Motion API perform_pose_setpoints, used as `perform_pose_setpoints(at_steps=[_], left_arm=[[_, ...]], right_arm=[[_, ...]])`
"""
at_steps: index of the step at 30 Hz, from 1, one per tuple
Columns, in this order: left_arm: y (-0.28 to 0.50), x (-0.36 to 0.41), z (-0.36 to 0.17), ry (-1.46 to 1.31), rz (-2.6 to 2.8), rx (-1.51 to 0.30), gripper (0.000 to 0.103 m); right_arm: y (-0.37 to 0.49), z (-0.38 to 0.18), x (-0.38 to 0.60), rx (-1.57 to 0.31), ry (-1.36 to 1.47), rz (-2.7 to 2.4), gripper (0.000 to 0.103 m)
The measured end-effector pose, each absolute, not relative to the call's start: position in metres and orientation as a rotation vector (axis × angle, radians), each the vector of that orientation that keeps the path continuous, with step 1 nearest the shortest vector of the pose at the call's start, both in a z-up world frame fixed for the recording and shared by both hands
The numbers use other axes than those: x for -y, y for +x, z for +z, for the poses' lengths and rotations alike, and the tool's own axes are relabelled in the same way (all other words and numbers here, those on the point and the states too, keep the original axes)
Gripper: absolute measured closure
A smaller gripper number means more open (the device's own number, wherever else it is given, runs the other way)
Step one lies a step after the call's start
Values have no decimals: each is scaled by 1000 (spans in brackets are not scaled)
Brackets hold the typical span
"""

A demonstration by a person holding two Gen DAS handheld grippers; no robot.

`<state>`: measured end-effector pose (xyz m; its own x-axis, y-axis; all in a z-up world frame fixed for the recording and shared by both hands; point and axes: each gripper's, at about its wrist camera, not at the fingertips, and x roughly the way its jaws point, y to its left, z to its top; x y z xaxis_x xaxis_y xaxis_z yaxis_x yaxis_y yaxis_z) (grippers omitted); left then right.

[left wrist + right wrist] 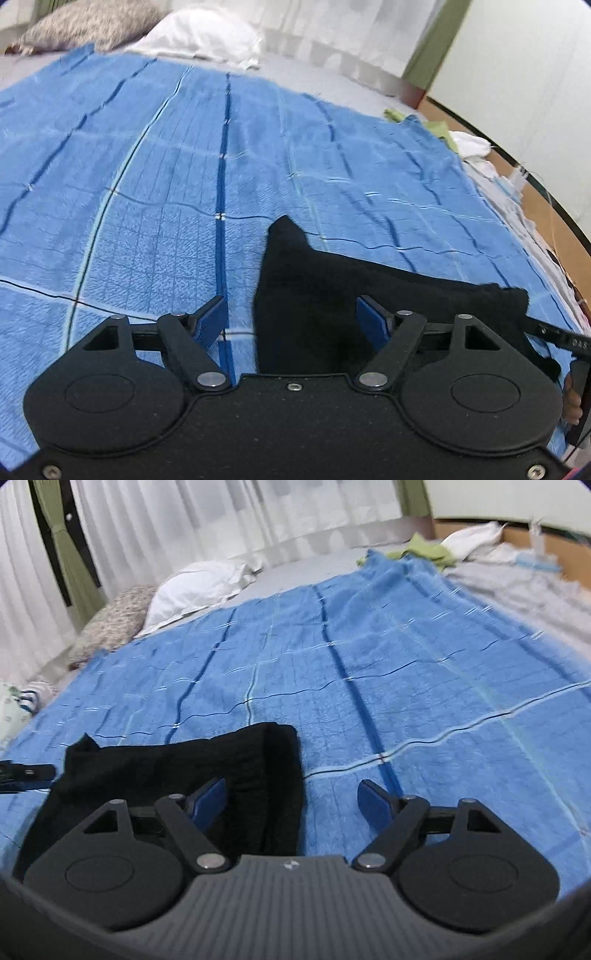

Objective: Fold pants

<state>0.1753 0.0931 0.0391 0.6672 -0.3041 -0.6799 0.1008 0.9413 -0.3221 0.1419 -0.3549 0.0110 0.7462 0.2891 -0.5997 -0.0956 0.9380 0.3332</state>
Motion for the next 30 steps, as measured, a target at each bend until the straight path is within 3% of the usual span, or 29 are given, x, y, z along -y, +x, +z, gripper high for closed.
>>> perform_pose_setpoints(at_steps=[2, 7, 9, 12, 21, 28, 30], left_arm=[[187, -97, 30, -301, -243, -833, 36], [209, -104, 17, -379, -267, -836, 38], [216, -105, 16, -407, -287, -834, 38], [224, -105, 14, -426, -341, -843, 38], [232, -100, 2, -472, -421, -838, 25], [231, -99, 3, -461, -429, -843, 27], [231, -101, 1, -483, -429, -835, 27]], right_arm=[[147, 5, 361, -700, 355, 282, 18], [159, -3, 366, -706, 382, 363, 21], [162, -4, 367, -707, 384, 380, 30], [168, -5, 366, -708, 381, 407, 35], [182, -8, 358, -715, 371, 449, 35], [167, -3, 359, -751, 337, 486, 37], [163, -2, 362, -753, 333, 499, 32]])
